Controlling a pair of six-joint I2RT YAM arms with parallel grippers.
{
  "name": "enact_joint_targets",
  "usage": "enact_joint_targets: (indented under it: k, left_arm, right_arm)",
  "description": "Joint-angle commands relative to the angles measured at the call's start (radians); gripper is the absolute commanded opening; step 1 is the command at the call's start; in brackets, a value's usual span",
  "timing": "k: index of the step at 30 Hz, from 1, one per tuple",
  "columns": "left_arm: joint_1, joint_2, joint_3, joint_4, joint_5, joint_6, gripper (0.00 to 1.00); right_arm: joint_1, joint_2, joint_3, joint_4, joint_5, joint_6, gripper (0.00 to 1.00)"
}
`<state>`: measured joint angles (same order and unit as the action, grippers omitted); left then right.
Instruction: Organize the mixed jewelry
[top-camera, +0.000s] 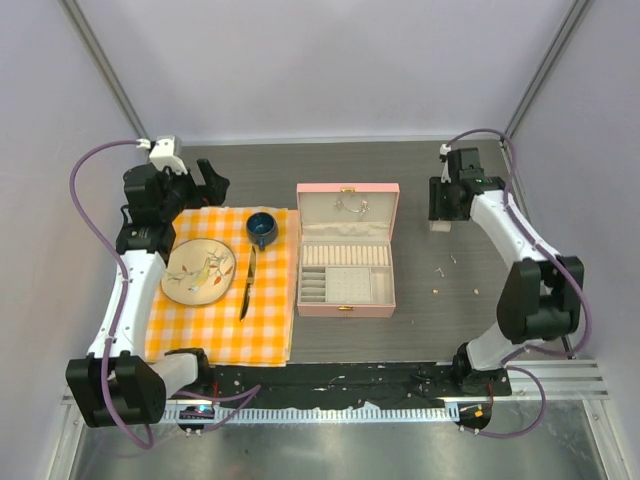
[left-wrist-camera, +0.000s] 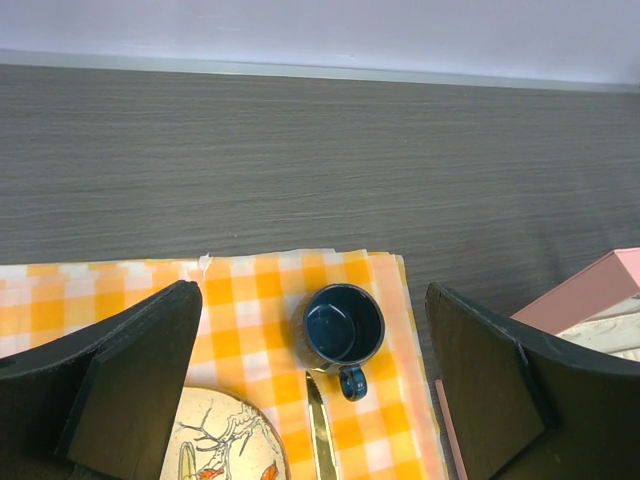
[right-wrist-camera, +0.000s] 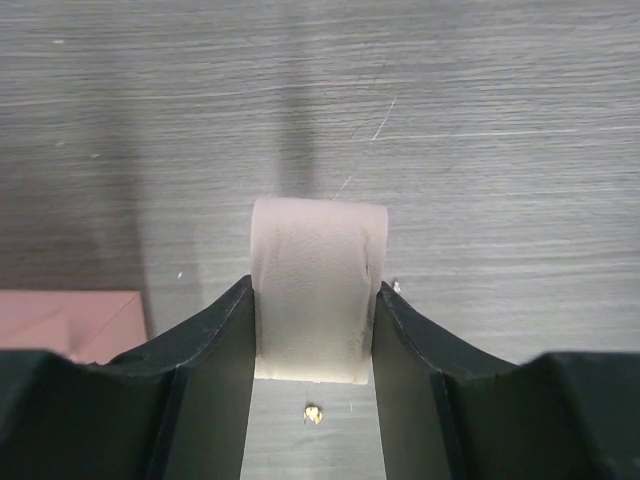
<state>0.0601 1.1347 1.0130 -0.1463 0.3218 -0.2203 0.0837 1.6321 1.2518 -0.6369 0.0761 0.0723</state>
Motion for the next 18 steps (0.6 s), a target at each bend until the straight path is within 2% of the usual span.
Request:
enact_joint_targets:
  k: [1, 6, 11, 15, 18]
  left_arm:
    - [-0.002, -0.015, -0.007, 0.05, 0.0, 0.013, 1.0]
    - [-0.003, -0.009, -0.016, 0.071, -0.003, 0.001, 1.0]
    - [-0.003, -0.01, -0.037, 0.1, -0.015, -0.019, 1.0]
    - [-0.005, -0.016, -0.062, 0.125, -0.049, -0.028, 1.0]
    - [-0.006, -0.015, -0.076, 0.139, -0.099, -0.031, 1.0]
  right_arm:
    - [0.001, -0.203, 0.017, -0.096, -0.021, -0.057, 0.01]
    - [0.016, -0.311, -0.041, -0.141, -0.131, -0.066, 0.01]
    - [0.085, -0.391, -0.089, -0.159, -0.199, -0.062, 0.01]
    - [0.171, -0.439, -0.152, -0.133, -0.216, 0.01, 0.01]
    - [0.18, -0.422, -0.166, -0.126, -0.243, 0.063, 0.01]
